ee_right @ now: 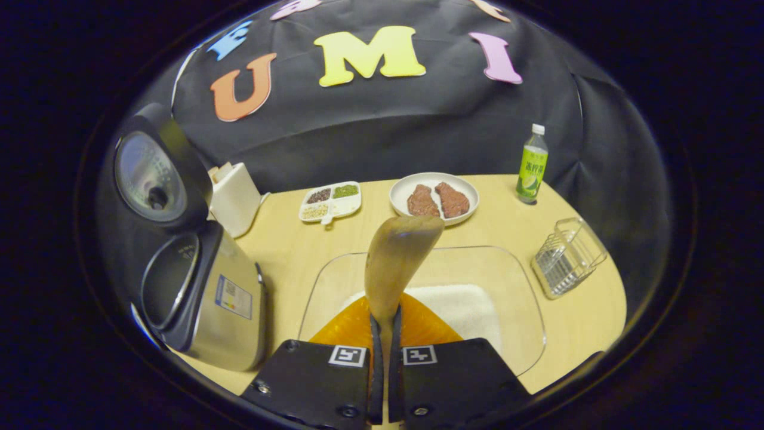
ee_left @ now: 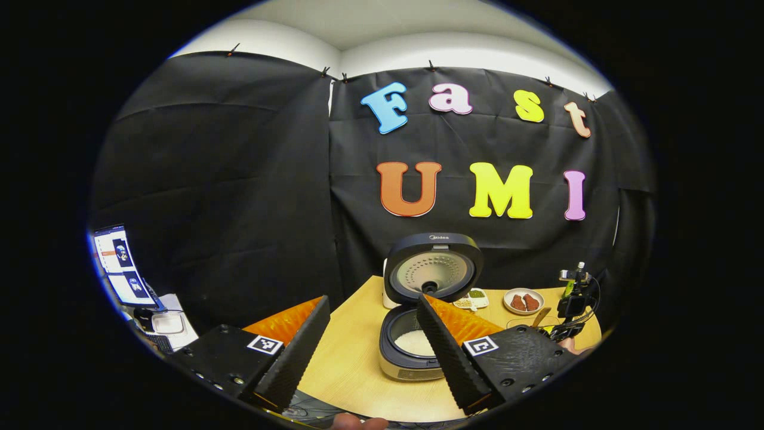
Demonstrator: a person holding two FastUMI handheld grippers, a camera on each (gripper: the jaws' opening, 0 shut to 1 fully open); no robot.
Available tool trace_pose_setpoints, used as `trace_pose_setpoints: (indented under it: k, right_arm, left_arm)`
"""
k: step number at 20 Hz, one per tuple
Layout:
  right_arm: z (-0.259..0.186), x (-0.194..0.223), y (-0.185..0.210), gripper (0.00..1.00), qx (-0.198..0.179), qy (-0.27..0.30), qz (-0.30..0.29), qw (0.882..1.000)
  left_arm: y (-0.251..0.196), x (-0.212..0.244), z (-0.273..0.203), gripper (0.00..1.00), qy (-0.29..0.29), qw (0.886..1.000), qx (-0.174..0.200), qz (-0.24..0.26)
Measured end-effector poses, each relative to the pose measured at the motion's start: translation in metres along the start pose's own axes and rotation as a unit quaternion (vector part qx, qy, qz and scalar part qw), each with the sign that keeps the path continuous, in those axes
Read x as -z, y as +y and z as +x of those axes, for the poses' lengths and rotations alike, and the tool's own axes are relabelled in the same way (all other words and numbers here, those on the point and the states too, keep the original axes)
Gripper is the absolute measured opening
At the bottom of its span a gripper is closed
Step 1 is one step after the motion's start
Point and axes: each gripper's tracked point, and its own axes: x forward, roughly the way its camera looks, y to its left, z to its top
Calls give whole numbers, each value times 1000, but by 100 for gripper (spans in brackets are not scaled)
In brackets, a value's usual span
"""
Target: Close the left gripper, press the button to open the rice cooker; take a wooden spoon from the chopstick holder with the right hand, scoop a spoonful of rice and pour it into the rice cooker, then put the wooden spoon back into the chopstick holder.
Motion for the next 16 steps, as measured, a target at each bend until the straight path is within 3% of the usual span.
trace_pose_setpoints:
  k: [5,13,16]
  right_arm:
    - [1,0,5,9,-51,26,124,991]
    - [-12,-8,-12,9,-88,29,207,974]
    - [-15,-9,-23,9,-111,30,262,958]
  left_arm:
    - [-4,1,-2,95,1,1000,3,0]
    - [-23,2,-4,95,2,1000,15,0]
    - [-34,0,-6,95,3,1000,22,0]
